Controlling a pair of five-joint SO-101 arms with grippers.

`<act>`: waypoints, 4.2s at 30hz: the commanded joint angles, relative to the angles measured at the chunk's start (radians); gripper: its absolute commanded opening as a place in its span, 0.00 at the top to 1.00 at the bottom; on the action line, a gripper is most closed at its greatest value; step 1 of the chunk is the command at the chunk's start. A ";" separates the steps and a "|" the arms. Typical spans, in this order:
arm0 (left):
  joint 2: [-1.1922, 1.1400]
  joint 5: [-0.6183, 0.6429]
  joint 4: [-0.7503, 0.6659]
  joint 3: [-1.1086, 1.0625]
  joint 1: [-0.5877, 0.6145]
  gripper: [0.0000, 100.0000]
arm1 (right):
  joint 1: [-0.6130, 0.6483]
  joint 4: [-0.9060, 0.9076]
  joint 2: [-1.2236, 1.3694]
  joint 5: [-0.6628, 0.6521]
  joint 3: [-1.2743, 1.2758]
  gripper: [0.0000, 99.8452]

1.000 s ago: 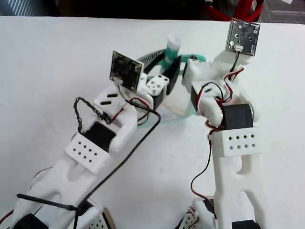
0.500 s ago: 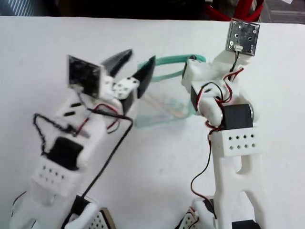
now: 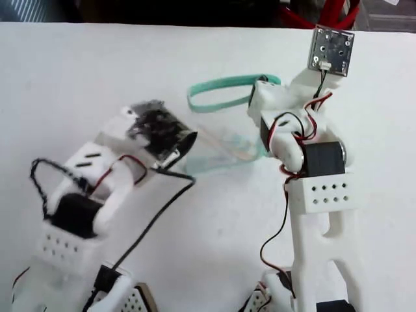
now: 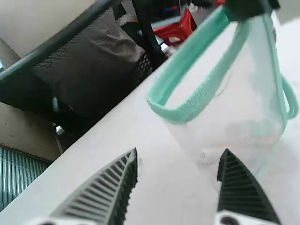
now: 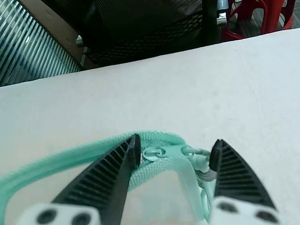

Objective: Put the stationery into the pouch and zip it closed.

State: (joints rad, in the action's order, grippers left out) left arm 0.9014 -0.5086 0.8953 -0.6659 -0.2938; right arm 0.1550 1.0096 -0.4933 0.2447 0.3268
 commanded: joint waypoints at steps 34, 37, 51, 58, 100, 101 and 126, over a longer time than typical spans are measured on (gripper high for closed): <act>-0.269 0.296 -0.055 0.181 -0.231 0.74 | 0.010 -0.050 0.015 -0.066 0.031 0.76; -0.131 0.325 -0.054 0.104 -0.263 0.82 | 0.012 -0.050 0.013 -0.066 0.031 0.76; 0.024 0.416 -0.637 -0.379 -0.308 0.90 | 0.047 -0.044 0.013 -0.066 0.031 0.76; -0.087 0.549 -0.707 -0.377 -0.262 0.79 | 0.044 -0.044 0.005 -0.066 0.031 0.76; -0.101 0.548 -0.709 -0.425 -0.222 0.97 | -0.315 -0.191 -0.429 -0.445 0.230 0.76; -0.101 0.548 -0.709 -0.425 -0.222 0.97 | -0.302 -0.197 -0.430 -0.450 0.245 0.76; -0.101 0.548 -0.709 -0.423 -0.222 0.97 | -0.194 -0.473 0.102 -0.514 0.222 0.76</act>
State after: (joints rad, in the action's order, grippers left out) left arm 0.8032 0.0407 0.2064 -1.0971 -0.5347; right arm -0.0660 0.5831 -0.2954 -0.3184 0.5079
